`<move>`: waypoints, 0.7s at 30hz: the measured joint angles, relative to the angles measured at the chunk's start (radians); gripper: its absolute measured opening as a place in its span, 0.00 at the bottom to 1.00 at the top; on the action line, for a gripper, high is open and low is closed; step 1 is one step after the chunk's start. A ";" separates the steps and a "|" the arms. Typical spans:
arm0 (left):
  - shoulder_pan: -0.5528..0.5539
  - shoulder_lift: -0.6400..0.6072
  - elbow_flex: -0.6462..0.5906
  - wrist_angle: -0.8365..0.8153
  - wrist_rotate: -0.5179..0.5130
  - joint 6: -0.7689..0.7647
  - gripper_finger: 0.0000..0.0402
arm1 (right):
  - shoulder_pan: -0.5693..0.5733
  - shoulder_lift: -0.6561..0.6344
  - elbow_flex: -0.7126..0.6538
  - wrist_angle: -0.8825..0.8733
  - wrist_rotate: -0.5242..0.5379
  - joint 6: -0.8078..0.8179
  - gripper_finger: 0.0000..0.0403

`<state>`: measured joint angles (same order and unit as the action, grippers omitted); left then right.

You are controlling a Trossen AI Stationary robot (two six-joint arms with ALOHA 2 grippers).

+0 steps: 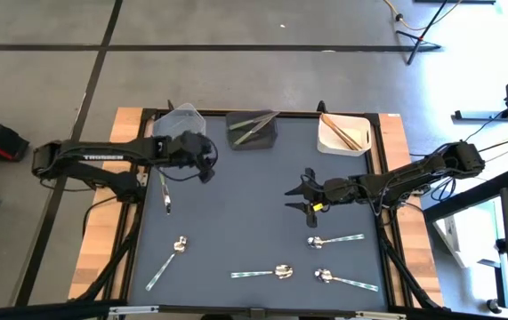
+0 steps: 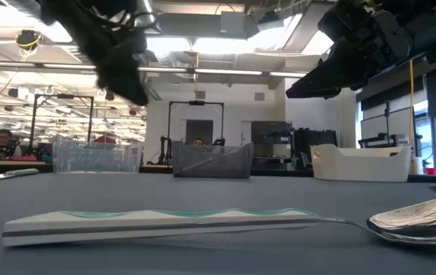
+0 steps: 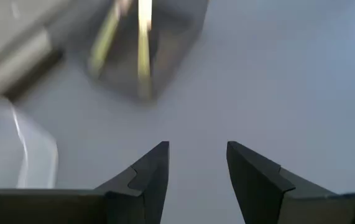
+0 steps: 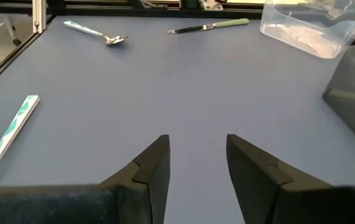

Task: Sort silverware by color (type)
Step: Put the green table knife into the black bin

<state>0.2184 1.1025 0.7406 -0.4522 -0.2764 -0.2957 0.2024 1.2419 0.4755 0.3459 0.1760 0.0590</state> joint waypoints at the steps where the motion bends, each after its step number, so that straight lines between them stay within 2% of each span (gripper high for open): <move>1: -0.015 -0.007 0.000 -0.052 0.003 -0.047 0.39 | 0.000 0.000 0.000 0.001 0.000 -0.011 0.36; 9: -0.106 -0.010 0.000 -0.440 -0.002 -0.404 0.39 | -0.002 0.000 0.000 0.007 0.087 -0.045 0.36; 13: -0.120 -0.010 0.000 -0.592 -0.005 -0.576 0.39 | -0.002 0.000 0.000 0.023 0.095 -0.046 0.36; 16: -0.122 0.004 0.000 -0.657 -0.018 -0.666 0.39 | -0.002 0.000 0.000 0.030 0.094 -0.054 0.36; 21: -0.107 0.051 -0.001 -0.688 -0.047 -0.696 0.39 | -0.002 0.000 0.000 0.032 0.094 -0.064 0.36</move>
<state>0.1111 1.1536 0.7399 -1.1406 -0.3229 -0.9920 0.2008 1.2419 0.4755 0.3780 0.2699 -0.0051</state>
